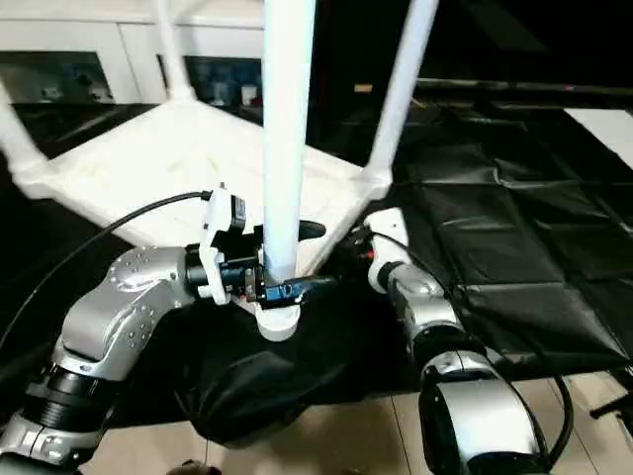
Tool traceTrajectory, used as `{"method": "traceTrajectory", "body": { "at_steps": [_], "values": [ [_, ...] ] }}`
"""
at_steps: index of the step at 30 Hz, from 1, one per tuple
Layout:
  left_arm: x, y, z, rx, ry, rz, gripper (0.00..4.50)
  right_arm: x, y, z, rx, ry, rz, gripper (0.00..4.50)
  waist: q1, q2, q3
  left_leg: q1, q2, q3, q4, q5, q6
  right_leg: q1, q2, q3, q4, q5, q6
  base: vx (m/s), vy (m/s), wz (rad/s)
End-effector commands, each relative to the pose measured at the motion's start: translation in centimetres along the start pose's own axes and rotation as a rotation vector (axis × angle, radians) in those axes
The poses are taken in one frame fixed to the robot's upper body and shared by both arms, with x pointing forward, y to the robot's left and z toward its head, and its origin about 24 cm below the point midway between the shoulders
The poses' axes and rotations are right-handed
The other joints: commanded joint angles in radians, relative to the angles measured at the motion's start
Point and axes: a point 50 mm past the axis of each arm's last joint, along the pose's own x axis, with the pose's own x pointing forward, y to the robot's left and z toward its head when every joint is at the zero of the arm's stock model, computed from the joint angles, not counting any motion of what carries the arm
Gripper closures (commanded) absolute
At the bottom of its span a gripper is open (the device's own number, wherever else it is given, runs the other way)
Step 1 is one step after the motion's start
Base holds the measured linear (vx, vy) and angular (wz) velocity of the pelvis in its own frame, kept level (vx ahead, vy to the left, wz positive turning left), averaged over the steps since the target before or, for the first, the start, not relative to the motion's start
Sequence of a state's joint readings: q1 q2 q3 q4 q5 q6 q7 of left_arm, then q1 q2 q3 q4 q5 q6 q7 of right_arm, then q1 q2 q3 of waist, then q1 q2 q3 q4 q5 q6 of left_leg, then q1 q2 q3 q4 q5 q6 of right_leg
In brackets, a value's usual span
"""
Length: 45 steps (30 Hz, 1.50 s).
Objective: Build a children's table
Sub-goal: Rotate table base
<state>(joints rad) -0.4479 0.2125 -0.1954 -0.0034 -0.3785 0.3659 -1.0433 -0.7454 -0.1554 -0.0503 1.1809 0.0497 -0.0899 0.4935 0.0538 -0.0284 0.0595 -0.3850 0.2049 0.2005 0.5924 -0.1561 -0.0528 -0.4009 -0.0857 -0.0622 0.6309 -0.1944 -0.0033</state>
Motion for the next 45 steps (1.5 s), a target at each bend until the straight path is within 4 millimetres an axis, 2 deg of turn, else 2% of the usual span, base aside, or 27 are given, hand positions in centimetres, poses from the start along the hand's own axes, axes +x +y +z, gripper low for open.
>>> {"method": "traceTrajectory", "body": {
  "at_steps": [1,2,8,12,14,16,17,18,19,21,23,24,26,29,31,34,35,36,38,39,41,45],
  "values": [
    [1.8,-1.3,0.2,0.004,-0.015,-0.114,0.03,1.2,2.3,1.4,-0.030,-0.034,0.126,0.68,0.010,0.009,-0.075,0.018,0.027,-0.013,-0.063,-0.226,0.011,0.054,-0.050,0.039,-0.065,-0.069,-0.268,0.000,0.000,0.00],
    [2.2,-1.5,0.2,0.007,-0.017,-0.129,0.03,1.2,2.5,1.4,-0.038,-0.038,0.146,0.68,0.009,0.006,-0.076,0.017,0.028,-0.012,-0.062,-0.216,0.013,0.054,-0.050,0.040,-0.064,-0.063,-0.272,0.000,0.000,0.00],
    [3.9,-1.9,0.1,0.029,-0.012,-0.182,0.03,1.4,3.2,1.8,-0.065,-0.049,0.197,0.68,0.012,0.009,-0.076,0.019,0.028,-0.010,-0.059,-0.204,0.023,0.052,-0.049,0.040,-0.063,-0.045,-0.282,0.000,0.000,0.00],
    [5.8,-1.0,0.1,0.061,-0.012,-0.147,0.03,1.6,3.4,1.9,-0.080,-0.054,0.197,0.68,0.015,0.006,-0.075,0.019,0.028,-0.011,-0.060,-0.217,0.020,0.052,-0.051,0.040,-0.068,-0.075,-0.274,0.000,0.000,0.00],
    [6.0,-0.7,0.0,0.071,-0.001,-0.122,0.03,1.6,3.4,2.0,-0.078,-0.057,0.195,0.68,0.014,0.005,-0.078,0.018,0.028,-0.012,-0.059,-0.208,0.023,0.055,-0.053,0.041,-0.065,-0.056,-0.275,0.000,0.000,0.00],
    [6.4,0.1,-0.2,0.105,0.019,-0.071,0.03,1.6,3.4,2.1,-0.075,-0.066,0.190,0.68,0.013,0.004,-0.079,0.017,0.028,-0.012,-0.057,-0.191,0.041,0.055,-0.053,0.040,-0.064,-0.024,-0.280,0.000,0.000,0.00],
    [6.5,0.5,-0.3,0.115,0.029,-0.042,0.03,1.6,3.4,2.1,-0.077,-0.068,0.184,0.68,0.014,0.004,-0.079,0.017,0.027,-0.012,-0.057,-0.187,0.045,0.055,-0.052,0.040,-0.064,-0.020,-0.282,0.000,0.000,0.00],
    [6.5,0.5,-0.3,0.115,0.031,-0.038,0.03,1.6,3.4,2.1,-0.078,-0.069,0.183,0.68,0.013,0.016,-0.079,0.019,0.028,-0.012,-0.057,-0.190,0.044,0.053,-0.051,0.039,-0.064,-0.008,-0.285,0.000,0.000,0.00],
    [6.5,1.1,-0.4,0.140,0.049,0.008,0.03,1.6,3.2,2.2,-0.089,-0.070,0.166,0.68,0.011,0.012,-0.080,0.018,0.028,-0.013,-0.057,-0.190,0.045,0.055,-0.050,0.039,-0.062,0.001,-0.288,0.000,0.000,0.00],
    [5.6,2.6,-0.8,0.189,0.110,0.106,0.03,1.3,2.1,2.4,-0.102,-0.080,0.078,0.68,0.014,0.012,-0.080,0.019,0.027,-0.014,-0.056,-0.192,0.049,0.055,-0.053,0.039,-0.063,-0.006,-0.286,0.000,0.000,0.00],
    [5.1,3.1,-1.1,0.195,0.136,0.127,0.03,1.2,1.5,2.4,-0.100,-0.085,0.040,0.68,0.015,0.011,-0.080,0.021,0.028,-0.014,-0.057,-0.201,0.044,0.055,-0.055,0.039,-0.064,-0.026,-0.283,0.000,0.000,0.00],
    [3.8,3.7,-1.6,0.213,0.190,0.155,0.03,0.7,0.4,2.5,-0.085,-0.099,-0.010,0.68,0.017,0.012,-0.079,0.023,0.029,-0.014,-0.058,-0.199,0.041,0.053,-0.054,0.039,-0.065,-0.034,-0.282,0.000,0.000,0.00],
    [2.8,4.0,-2.0,0.207,0.229,0.154,0.03,0.4,-0.2,2.5,-0.081,-0.105,-0.033,0.68,0.021,0.013,-0.080,0.023,0.029,-0.014,-0.058,-0.189,0.034,0.053,-0.053,0.039,-0.061,-0.021,-0.282,0.000,0.000,0.00],
    [1.5,3.9,-2.7,0.197,0.276,0.131,0.03,-0.1,-0.9,2.4,-0.077,-0.115,-0.050,0.68,0.026,0.014,-0.080,0.025,0.028,-0.011,-0.057,-0.192,0.035,0.050,-0.053,0.040,-0.059,-0.014,-0.283,0.000,0.000,0.00],
    [-0.4,3.6,-3.4,0.175,0.371,0.096,0.03,-0.6,-1.7,2.2,-0.076,-0.124,-0.079,0.68,0.030,0.015,-0.079,0.025,0.029,-0.011,-0.059,-0.195,0.029,0.049,-0.052,0.040,-0.059,-0.024,-0.278,0.000,0.000,0.00],
    [-2.1,2.9,-3.8,0.121,0.474,0.044,0.03,-1.1,-2.3,2.0,-0.082,-0.123,-0.104,0.68,0.032,0.018,-0.079,0.027,0.031,-0.011,-0.059,-0.197,0.018,0.046,-0.052,0.039,-0.055,-0.035,-0.276,0.000,0.000,0.00],
    [-2.6,2.7,-3.8,0.102,0.508,0.044,0.03,-1.2,-2.6,2.0,-0.079,-0.122,-0.113,0.68,0.034,0.017,-0.077,0.028,0.030,-0.010,-0.061,-0.211,0.008,0.046,-0.051,0.040,-0.058,-0.056,-0.276,0.000,0.000,0.00],
    [-3.3,2.4,-3.9,0.077,0.554,0.048,0.03,-1.5,-2.9,2.0,-0.078,-0.123,-0.117,0.68,0.035,0.012,-0.075,0.029,0.031,-0.010,-0.063,-0.223,0.002,0.044,-0.052,0.040,-0.060,-0.076,-0.274,0.000,0.000,0.00],
    [-4.1,2.1,-4.0,0.037,0.608,0.067,0.03,-1.9,-3.4,2.0,-0.083,-0.119,-0.111,0.68,0.035,0.015,-0.073,0.027,0.030,-0.012,-0.065,-0.230,-0.001,0.043,-0.051,0.040,-0.061,-0.093,-0.269,0.000,0.000,0.00],
    [-4.3,1.9,-4.0,0.021,0.632,0.086,0.29,-2.1,-3.6,2.0,-0.093,-0.111,-0.093,0.68,0.035,0.012,-0.072,0.030,0.030,-0.011,-0.065,-0.244,-0.005,0.042,-0.051,0.041,-0.064,-0.113,-0.263,0.000,0.000,0.00],
    [-4.5,1.7,-4.3,0.004,0.670,0.146,0.29,-2.6,-3.7,2.1,-0.131,-0.098,-0.029,0.68,0.035,0.011,-0.069,0.029,0.029,-0.010,-0.065,-0.249,-0.007,0.043,-0.048,0.042,-0.067,-0.125,-0.248,0.000,0.000,0.00],
    [-4.6,1.1,-4.5,-0.010,0.727,0.195,0.68,-4.0,-4.2,2.2,-0.217,-0.069,0.081,0.68,0.038,0.005,-0.070,0.021,0.027,-0.013,-0.064,-0.225,0.006,0.051,-0.049,0.040,-0.071,-0.132,-0.233,0.000,0.000,0.00]
  ]
}}
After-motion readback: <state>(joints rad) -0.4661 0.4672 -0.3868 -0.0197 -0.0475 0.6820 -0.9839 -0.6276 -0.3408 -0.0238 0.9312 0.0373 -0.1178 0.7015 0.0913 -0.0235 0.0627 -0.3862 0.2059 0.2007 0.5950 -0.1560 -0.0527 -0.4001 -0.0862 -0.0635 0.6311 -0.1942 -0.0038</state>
